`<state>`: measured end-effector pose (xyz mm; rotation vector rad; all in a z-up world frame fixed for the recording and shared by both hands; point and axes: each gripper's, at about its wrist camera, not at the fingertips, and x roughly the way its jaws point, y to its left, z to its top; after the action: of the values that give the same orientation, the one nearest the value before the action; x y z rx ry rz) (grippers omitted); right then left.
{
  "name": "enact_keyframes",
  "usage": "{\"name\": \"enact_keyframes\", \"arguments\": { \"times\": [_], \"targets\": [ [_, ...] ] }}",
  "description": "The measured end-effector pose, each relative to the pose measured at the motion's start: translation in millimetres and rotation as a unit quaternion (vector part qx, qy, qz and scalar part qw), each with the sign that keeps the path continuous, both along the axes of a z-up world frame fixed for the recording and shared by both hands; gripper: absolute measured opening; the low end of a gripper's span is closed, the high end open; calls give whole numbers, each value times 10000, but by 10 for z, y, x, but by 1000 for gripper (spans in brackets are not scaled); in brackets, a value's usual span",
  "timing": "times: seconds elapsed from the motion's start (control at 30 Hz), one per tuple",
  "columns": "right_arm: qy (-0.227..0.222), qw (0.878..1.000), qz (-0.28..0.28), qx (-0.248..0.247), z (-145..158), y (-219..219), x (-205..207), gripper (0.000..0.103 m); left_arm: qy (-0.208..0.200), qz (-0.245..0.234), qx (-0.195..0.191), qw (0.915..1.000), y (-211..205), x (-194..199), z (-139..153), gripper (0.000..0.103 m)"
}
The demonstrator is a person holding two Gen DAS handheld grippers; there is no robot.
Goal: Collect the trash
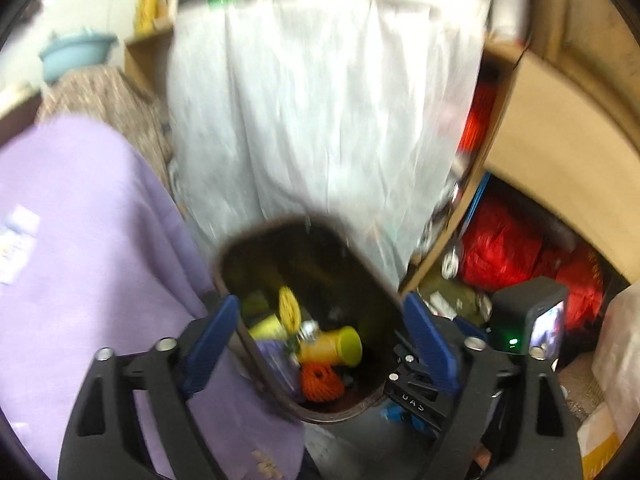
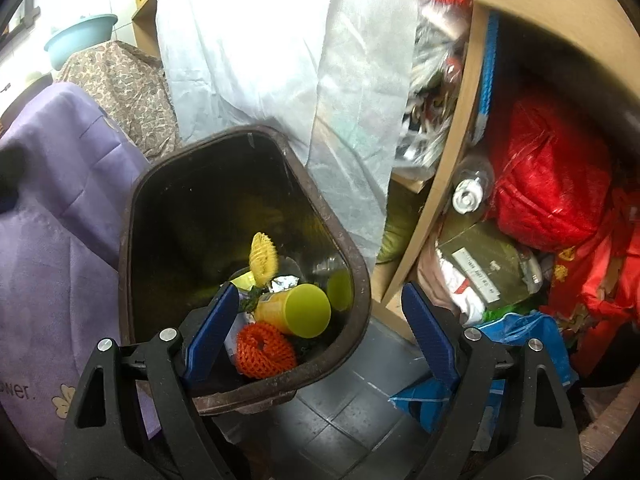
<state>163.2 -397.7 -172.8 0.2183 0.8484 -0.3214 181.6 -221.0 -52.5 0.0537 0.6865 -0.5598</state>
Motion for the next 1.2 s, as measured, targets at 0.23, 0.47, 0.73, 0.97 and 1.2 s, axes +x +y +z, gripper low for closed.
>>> {"name": "enact_keyframes", "arguments": {
  "times": [0.23,0.47,0.73,0.97,1.2],
  "targets": [
    [-1061,9939,155,-272,929,445,-317,93,-1231,834,69,9889,778,-604,513,98],
    [-2311,9621,553,-1342,1898,1316,-896,97,-1789,1545,-63,9716,1464,-1101,762,98],
    [-2977,9430,531,-1387,2255,1691,-1573,97,-1949,2124,130,9575,1833,-1476,832,98],
    [-3353,9284,926,-1303,2405,1970,-1807,97,-2129,2551,142,9431,2023,-1749,867,98],
    [-3259,9315,1141,-1141,2360,2025,-1800,97,-2162,2699,130,9382,2095,-1781,899,98]
  ]
}}
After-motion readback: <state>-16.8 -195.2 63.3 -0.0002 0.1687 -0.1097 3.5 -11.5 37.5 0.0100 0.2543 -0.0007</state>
